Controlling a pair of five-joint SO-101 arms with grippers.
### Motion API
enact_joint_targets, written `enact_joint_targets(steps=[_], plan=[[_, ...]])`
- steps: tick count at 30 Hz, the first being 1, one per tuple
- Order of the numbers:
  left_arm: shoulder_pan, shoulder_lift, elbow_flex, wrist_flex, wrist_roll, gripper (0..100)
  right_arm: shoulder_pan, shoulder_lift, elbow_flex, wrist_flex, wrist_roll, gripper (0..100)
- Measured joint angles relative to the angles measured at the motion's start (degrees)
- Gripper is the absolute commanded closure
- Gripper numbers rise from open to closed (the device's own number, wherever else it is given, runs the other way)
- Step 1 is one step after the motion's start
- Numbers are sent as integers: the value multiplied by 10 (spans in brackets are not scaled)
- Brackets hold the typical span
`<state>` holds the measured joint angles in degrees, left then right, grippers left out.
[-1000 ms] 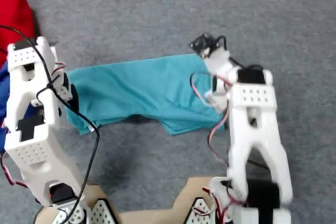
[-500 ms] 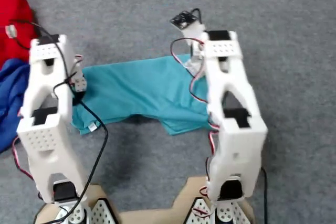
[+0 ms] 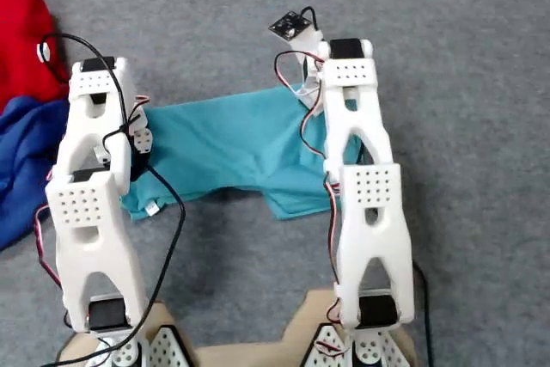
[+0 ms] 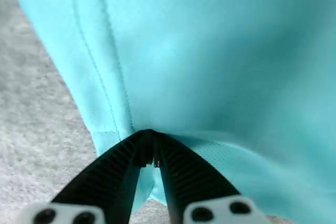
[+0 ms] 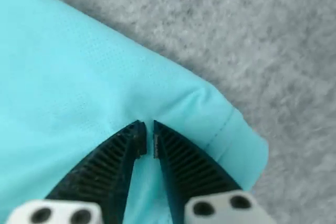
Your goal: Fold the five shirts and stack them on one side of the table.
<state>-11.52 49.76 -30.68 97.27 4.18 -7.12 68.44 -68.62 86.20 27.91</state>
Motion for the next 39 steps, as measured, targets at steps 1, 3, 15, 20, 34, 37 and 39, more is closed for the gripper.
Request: enact_joint_targets(steps=[1, 3, 15, 20, 34, 37, 39], plan=[[0, 11, -16, 9, 0, 980, 4, 17, -33, 9, 9, 949], [0, 28, -45, 26, -13, 980, 17, 47, -88, 20, 29, 949], [0, 55, -79, 32, -86, 980, 33, 84, -146, -10, 113, 947], [0, 55, -89, 33, -109, 980, 30, 85, -174, -1, 121, 930], [18, -176, -30, 27, -142, 980, -9, -55, -238, 151, 121, 868], [66, -251, 59, 27, -111, 980, -9, -92, -238, 151, 121, 868], [107, -295, 121, 27, -88, 980, -9, -119, -231, 153, 121, 868]])
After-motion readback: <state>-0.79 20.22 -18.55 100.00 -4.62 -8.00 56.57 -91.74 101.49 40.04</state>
